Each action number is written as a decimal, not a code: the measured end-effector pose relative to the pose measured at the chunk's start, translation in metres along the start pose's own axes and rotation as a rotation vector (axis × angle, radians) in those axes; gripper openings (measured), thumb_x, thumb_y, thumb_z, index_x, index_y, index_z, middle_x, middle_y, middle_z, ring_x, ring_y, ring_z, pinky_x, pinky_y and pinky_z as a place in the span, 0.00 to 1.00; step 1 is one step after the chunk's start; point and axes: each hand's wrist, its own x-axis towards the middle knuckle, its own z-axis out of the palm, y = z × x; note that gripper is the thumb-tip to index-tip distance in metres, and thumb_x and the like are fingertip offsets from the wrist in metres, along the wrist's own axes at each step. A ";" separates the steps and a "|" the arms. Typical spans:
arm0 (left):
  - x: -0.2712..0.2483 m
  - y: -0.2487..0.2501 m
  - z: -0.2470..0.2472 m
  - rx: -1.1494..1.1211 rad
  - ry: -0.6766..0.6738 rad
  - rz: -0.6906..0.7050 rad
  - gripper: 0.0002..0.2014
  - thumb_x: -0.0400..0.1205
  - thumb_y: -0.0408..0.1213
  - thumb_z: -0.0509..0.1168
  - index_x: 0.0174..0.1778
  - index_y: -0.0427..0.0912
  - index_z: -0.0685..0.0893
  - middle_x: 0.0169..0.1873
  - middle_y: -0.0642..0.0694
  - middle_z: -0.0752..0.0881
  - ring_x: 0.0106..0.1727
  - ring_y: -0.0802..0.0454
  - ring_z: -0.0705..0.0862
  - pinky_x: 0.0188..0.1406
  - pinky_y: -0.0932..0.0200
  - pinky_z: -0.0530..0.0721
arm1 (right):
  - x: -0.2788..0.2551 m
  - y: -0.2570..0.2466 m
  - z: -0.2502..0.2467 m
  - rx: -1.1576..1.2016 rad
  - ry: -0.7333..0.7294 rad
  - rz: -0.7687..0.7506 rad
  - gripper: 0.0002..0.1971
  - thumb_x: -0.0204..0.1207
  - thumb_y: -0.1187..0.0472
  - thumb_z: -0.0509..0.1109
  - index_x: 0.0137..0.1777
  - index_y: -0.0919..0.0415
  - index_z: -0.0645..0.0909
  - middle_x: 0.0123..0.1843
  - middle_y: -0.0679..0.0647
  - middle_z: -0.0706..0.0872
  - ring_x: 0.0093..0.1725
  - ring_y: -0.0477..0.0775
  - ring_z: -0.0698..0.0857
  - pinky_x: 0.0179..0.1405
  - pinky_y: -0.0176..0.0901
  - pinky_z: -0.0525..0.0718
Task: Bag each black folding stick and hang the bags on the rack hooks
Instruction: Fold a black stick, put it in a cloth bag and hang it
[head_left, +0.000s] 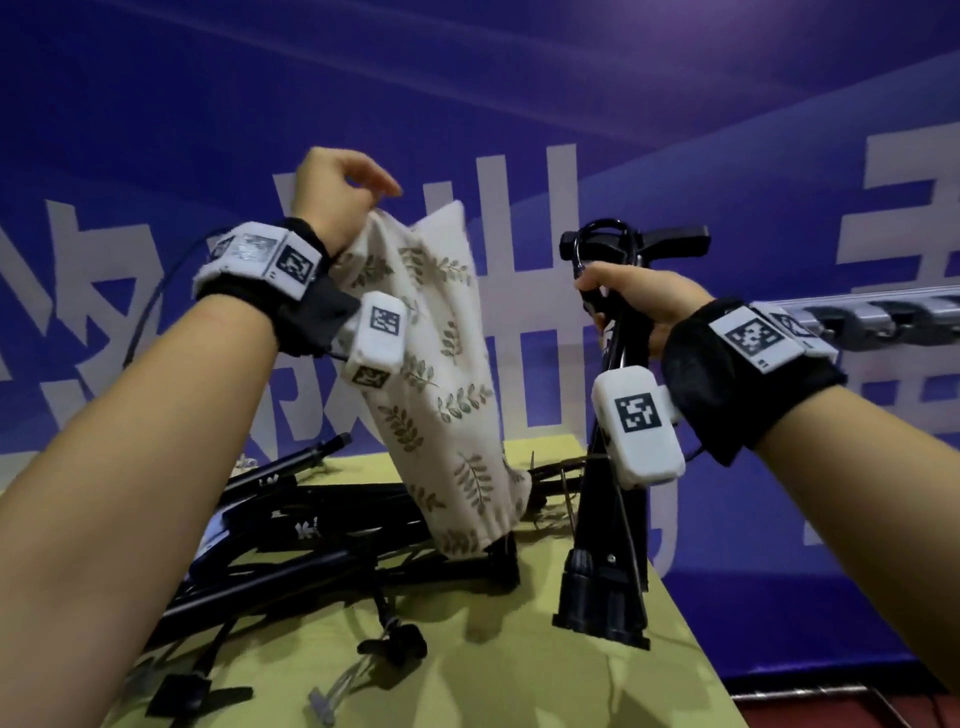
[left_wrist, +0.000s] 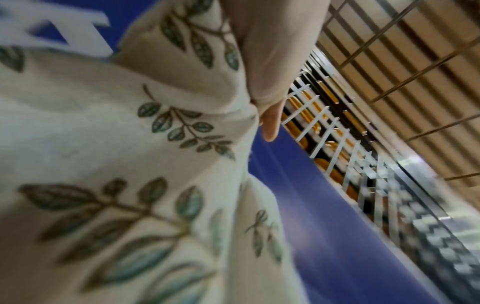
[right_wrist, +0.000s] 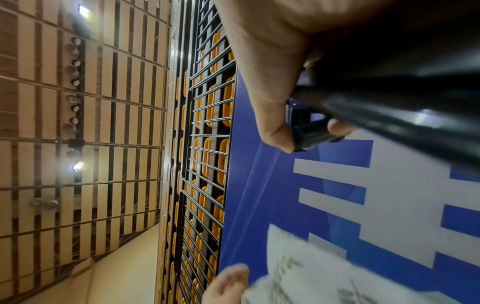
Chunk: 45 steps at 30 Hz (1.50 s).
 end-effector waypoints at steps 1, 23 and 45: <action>-0.003 -0.015 -0.006 0.070 0.048 -0.066 0.18 0.76 0.19 0.56 0.46 0.37 0.91 0.33 0.55 0.89 0.40 0.68 0.84 0.43 0.78 0.76 | -0.002 0.000 -0.001 -0.007 0.006 -0.005 0.07 0.72 0.65 0.70 0.35 0.64 0.75 0.30 0.57 0.77 0.25 0.49 0.75 0.26 0.41 0.76; -0.242 0.006 0.095 0.900 -1.375 -0.005 0.43 0.82 0.37 0.65 0.82 0.38 0.39 0.70 0.36 0.74 0.61 0.41 0.80 0.52 0.55 0.77 | -0.035 0.012 0.030 -0.359 0.075 -0.127 0.15 0.67 0.62 0.75 0.51 0.67 0.80 0.35 0.56 0.84 0.23 0.45 0.81 0.18 0.31 0.79; -0.219 0.009 0.062 1.209 -1.272 0.368 0.13 0.85 0.42 0.56 0.60 0.42 0.79 0.41 0.48 0.77 0.50 0.48 0.80 0.45 0.56 0.73 | -0.037 0.038 0.022 -0.735 0.021 -0.298 0.17 0.62 0.63 0.77 0.50 0.64 0.78 0.37 0.55 0.83 0.32 0.50 0.83 0.26 0.37 0.79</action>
